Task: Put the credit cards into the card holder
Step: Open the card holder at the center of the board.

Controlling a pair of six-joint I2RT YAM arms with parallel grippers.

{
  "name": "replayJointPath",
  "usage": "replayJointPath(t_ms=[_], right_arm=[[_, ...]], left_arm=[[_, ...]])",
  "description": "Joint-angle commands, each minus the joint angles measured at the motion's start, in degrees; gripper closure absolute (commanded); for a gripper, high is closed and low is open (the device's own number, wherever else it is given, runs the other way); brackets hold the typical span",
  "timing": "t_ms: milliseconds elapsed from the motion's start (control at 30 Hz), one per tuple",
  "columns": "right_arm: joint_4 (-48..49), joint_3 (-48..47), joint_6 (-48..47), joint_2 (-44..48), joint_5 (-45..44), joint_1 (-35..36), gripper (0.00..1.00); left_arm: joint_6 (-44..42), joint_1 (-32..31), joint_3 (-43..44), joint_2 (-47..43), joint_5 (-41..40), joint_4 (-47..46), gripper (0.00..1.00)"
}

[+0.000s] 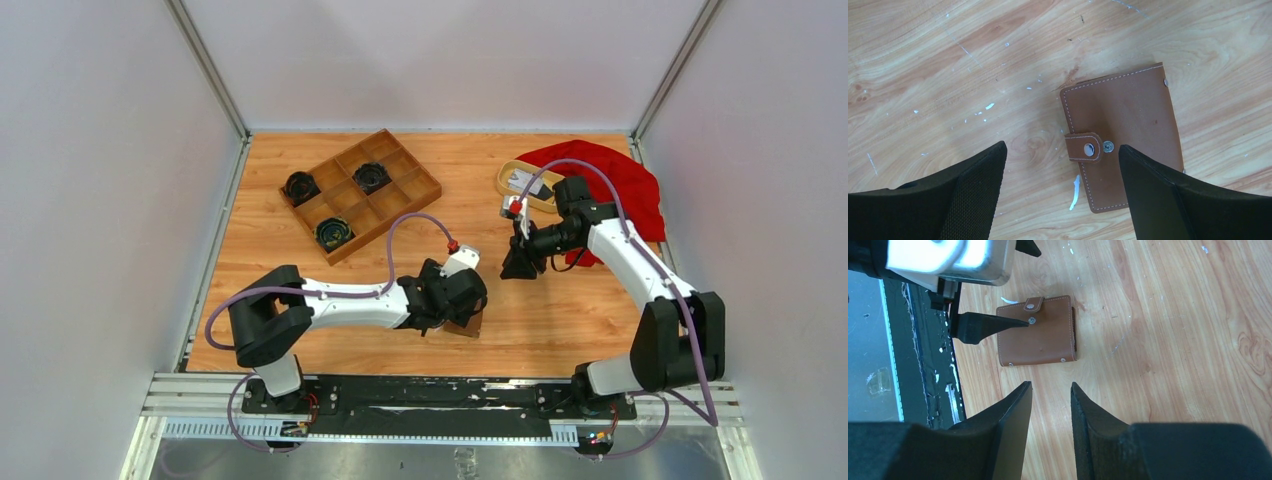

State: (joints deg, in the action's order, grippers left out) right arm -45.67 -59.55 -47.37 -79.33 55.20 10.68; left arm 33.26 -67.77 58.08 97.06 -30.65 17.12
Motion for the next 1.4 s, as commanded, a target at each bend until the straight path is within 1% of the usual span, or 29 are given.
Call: replayJointPath(t_ms=[0,67,233,300,333,400,467,600,633,833,1000,1067,1100,1233,1367], right_arm=[[-1.6,0.2,-0.1,-1.2,-0.8,-0.9,0.62],[-1.6,0.2,0.0,-1.0,-0.6,-0.9,0.62],[-1.6,0.3,-0.2,-0.6,-0.6,-0.9,0.62],[-1.6,0.3,-0.2,-0.6,-0.7,-0.8,0.62],[-1.6,0.3,-0.2,-0.6,-0.6,-0.8,0.62],[-1.6,0.4,-0.1,-0.7,-0.5,-0.8,0.62],[-1.6,0.4,0.0,-0.8,-0.1,-0.8,0.62],[-1.6,0.5,0.3,-1.0,0.4,-0.5,0.62],[-1.6,0.5,0.3,-1.0,0.5,-0.4,0.62],[-1.6,0.6,0.4,-0.9,0.8,-0.2,0.62],[-1.6,0.7,0.4,-0.8,1.0,-0.2,0.62],[-1.6,0.9,0.6,-0.8,1.3,-0.2,0.62],[-1.6,0.9,0.7,-0.7,1.8,-0.2,0.62],[-1.2,1.4,2.0,-0.6,5.5,0.0,0.61],[0.4,2.1,5.6,-1.4,11.2,0.5,0.6]], left_arm=[[1.4,-0.7,-0.8,0.2,-2.3,-2.7,0.16],[1.3,-0.7,-0.5,0.4,-2.1,-3.0,0.18],[1.8,-0.7,0.1,1.5,-1.7,-3.2,0.26],[2.3,-0.7,0.4,1.9,-1.5,-3.0,0.35],[2.6,-0.7,0.4,2.1,-1.6,-2.9,0.38],[3.0,-0.7,0.4,2.5,-1.8,-2.9,0.39],[3.3,-0.7,0.5,2.8,-1.7,-2.8,0.44],[3.5,-0.7,0.6,3.0,-1.3,-2.7,0.44],[3.4,-0.7,0.7,3.0,-1.2,-2.7,0.47],[3.5,-0.7,0.5,3.0,-1.8,-2.5,0.55],[2.2,-0.7,-0.1,2.3,-3.0,-2.7,0.82],[1.9,-0.6,-0.5,1.6,-3.0,-3.2,0.96],[1.8,-0.6,-1.0,0.9,-2.9,-3.9,1.0],[2.2,0.0,-4.3,-3.0,-1.1,-8.2,1.0],[4.7,1.8,-10.8,-9.1,3.4,-16.4,1.0]])
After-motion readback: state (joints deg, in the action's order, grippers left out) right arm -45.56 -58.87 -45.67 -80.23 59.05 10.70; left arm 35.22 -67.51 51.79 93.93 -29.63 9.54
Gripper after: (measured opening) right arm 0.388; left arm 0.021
